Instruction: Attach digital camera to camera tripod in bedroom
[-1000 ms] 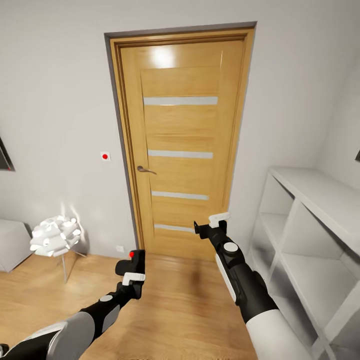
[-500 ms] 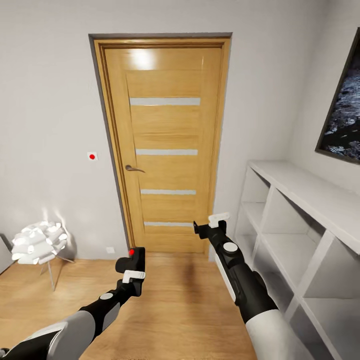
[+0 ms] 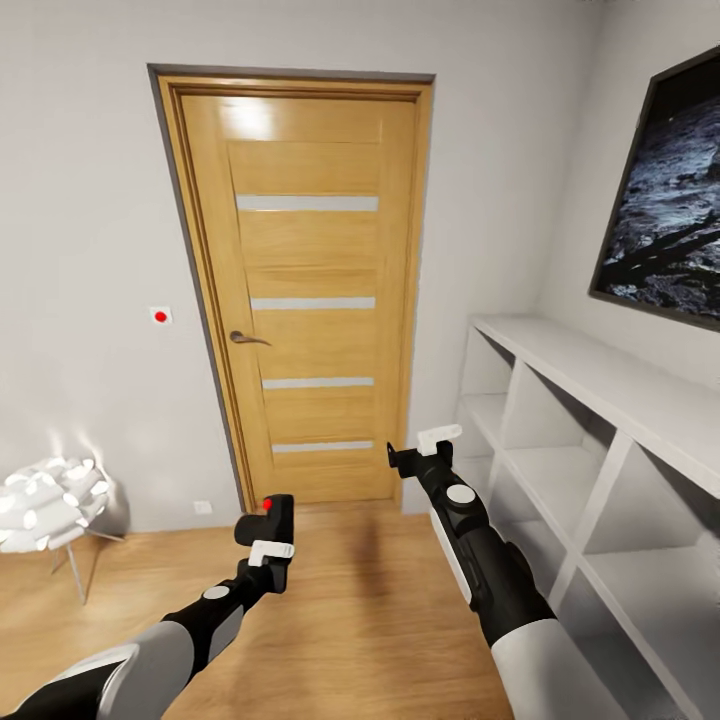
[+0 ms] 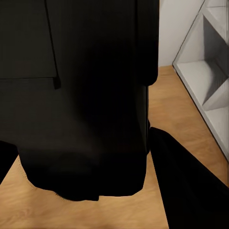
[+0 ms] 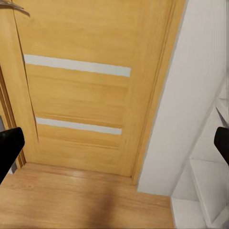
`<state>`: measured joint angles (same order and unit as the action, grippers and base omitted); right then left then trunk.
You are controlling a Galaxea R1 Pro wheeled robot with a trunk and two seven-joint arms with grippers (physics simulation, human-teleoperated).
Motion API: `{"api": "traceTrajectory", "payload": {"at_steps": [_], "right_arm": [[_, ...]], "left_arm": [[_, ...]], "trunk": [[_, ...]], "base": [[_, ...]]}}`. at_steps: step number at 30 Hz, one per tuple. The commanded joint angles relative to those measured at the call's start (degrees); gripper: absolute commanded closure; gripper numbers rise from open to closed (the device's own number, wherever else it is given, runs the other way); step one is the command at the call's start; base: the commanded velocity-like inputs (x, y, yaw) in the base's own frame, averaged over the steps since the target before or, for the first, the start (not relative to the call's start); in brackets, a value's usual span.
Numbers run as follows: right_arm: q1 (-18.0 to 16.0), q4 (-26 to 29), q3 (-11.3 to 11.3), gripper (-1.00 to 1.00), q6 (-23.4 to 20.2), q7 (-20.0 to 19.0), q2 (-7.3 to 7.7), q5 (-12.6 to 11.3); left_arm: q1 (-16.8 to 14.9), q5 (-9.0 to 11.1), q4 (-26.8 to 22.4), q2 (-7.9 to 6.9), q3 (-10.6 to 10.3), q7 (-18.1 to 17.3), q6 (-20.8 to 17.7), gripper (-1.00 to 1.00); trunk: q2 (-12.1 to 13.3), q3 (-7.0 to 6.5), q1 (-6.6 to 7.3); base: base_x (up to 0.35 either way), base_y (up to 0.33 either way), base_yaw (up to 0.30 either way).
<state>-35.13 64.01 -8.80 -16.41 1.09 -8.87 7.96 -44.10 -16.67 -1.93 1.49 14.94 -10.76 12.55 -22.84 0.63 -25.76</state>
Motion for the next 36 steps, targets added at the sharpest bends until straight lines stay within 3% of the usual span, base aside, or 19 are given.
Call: {"api": "traceTrajectory", "payload": {"at_steps": [1,9,12,18,36], "right_arm": [[0.0,0.1,-0.1,-1.0,-0.4,0.1,0.0,0.6],[0.0,0.1,-0.1,-1.0,-0.4,0.1,0.0,0.6],[0.0,0.1,-0.1,-1.0,-0.4,0.1,0.0,0.6],[0.0,0.1,-0.1,-1.0,-0.4,0.1,0.0,0.6],[0.0,0.1,-0.1,-1.0,-0.4,0.1,0.0,0.6]], "left_arm": [[0.0,-0.6,0.0,0.06,0.5,-0.1,0.1,1.0],[0.0,-0.7,0.0,0.2,0.5,-0.1,0.1,1.0],[0.0,-0.9,0.3,1.42,0.3,-0.2,0.1,1.0],[0.0,-0.9,0.4,1.99,0.3,-0.2,0.1,1.0],[0.0,-1.0,0.5,2.03,0.3,-0.2,0.1,1.0]], "trunk": [[-0.1,0.06,-0.03],[-0.1,0.06,-0.03],[-0.1,0.06,-0.03],[-0.1,-0.11,-0.03],[-0.1,-1.22,-0.03]], "base": [[-0.003,0.034,-0.066],[-0.001,0.013,-0.025],[0.0,0.001,-0.002],[-0.05,0.0,-0.082],[-0.325,0.0,-0.198]]}}
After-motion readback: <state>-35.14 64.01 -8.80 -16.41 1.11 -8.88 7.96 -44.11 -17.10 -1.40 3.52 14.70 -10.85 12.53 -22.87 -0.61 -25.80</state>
